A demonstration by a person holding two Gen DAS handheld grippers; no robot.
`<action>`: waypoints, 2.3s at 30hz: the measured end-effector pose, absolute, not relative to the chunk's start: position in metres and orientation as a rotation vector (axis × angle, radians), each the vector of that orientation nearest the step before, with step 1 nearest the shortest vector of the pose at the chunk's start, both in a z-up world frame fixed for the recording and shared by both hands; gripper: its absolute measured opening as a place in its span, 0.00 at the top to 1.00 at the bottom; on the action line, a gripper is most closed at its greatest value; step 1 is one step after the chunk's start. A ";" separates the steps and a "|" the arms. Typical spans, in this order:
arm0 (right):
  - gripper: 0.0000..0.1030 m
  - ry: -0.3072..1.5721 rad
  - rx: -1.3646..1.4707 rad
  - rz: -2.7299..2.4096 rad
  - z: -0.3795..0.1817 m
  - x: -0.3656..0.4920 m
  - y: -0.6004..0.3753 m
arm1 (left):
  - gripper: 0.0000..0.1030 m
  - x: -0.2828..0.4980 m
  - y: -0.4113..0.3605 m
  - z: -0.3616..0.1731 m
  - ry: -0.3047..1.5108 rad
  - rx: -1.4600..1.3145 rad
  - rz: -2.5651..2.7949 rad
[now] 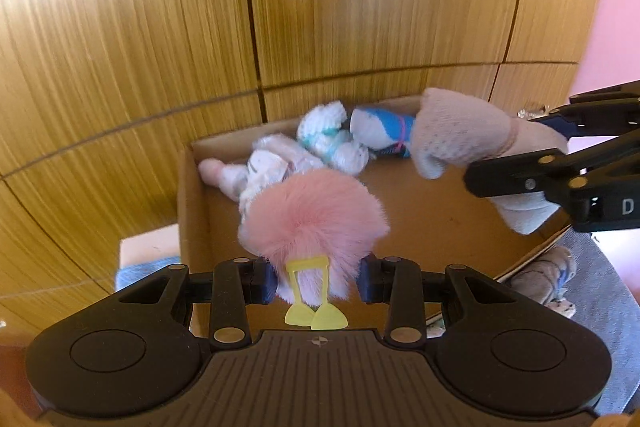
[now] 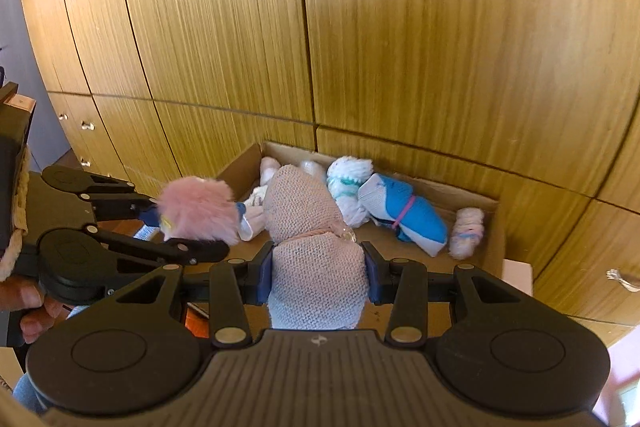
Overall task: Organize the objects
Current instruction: 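Carry the pink pompom toy and beige sock toward the box, then lower the pompom toy and beige sock into the box and open both grippers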
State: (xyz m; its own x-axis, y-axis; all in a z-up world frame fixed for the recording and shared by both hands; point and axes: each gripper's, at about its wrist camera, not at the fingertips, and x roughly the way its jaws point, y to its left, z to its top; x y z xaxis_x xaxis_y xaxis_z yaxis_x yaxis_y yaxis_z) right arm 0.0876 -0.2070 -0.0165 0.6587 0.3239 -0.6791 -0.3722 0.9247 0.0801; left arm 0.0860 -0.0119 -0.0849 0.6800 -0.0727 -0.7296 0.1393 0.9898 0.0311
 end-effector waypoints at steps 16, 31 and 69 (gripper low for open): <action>0.61 0.888 -0.069 0.378 -0.070 0.156 -0.173 | 0.57 0.124 0.009 -0.129 0.907 0.087 -0.071; 0.61 0.949 -0.054 0.411 -0.087 0.188 -0.142 | 0.52 0.119 0.004 -0.135 0.835 0.200 0.022; 0.49 0.924 -0.069 0.412 -0.056 0.165 -0.136 | 0.07 0.099 0.008 -0.084 0.797 0.128 0.039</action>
